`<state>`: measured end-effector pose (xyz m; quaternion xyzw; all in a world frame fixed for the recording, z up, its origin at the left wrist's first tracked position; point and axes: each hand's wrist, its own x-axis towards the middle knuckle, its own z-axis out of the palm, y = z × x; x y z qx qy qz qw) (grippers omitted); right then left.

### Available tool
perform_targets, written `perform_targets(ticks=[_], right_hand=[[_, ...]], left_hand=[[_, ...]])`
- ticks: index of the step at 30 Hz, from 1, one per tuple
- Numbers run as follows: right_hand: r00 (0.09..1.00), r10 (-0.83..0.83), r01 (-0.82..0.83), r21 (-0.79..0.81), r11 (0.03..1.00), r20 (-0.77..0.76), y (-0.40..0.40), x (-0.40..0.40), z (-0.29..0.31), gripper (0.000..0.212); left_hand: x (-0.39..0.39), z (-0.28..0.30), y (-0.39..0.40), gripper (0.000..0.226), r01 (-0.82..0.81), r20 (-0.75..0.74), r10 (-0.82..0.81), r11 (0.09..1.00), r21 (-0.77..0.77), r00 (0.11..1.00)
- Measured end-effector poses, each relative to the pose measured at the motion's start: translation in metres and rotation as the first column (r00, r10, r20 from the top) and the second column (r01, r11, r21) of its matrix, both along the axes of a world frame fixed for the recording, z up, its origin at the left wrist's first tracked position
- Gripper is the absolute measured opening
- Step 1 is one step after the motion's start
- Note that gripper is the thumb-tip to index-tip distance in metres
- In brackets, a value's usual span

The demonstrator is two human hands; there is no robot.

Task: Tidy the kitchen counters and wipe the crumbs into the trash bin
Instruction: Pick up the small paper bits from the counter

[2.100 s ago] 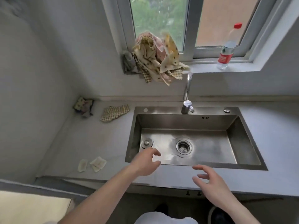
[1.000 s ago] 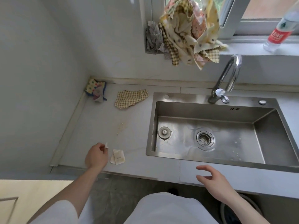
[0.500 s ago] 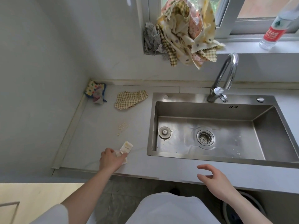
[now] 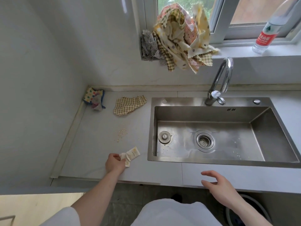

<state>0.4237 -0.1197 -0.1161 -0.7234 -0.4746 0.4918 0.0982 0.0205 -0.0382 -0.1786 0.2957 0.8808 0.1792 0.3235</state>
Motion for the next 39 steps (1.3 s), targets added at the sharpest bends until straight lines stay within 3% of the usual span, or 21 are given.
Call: perform_targets(ticks=[8, 15, 30, 39], right_hand=[[0.999, -0.041, 0.041, -0.024, 0.999, 0.005, -0.008, 0.003, -0.003, 0.025], [0.999, -0.024, 0.025, -0.028, 0.999, 0.027, -0.002, 0.0, -0.001, 0.028], [0.995, -0.038, 0.042, -0.046, 0.998, 0.089, -0.003, 0.003, -0.009, 0.023], [0.997, -0.047, 0.048, -0.024, 0.999, 0.062, -0.004, 0.001, -0.005, 0.026]], left_hand=[[0.001, 0.002, 0.006, 0.041, 0.112, -0.099, -0.104, 0.991, 0.079, 0.99], [0.012, 0.001, 0.012, 0.066, 0.208, -0.124, -0.22, 0.973, -0.099, 0.968], [0.002, -0.011, 0.013, 0.028, 0.258, -0.194, -0.275, 0.96, -0.109, 0.942], [-0.021, -0.034, 0.006, 0.029, 0.276, -0.123, -0.287, 0.956, -0.101, 0.95]])
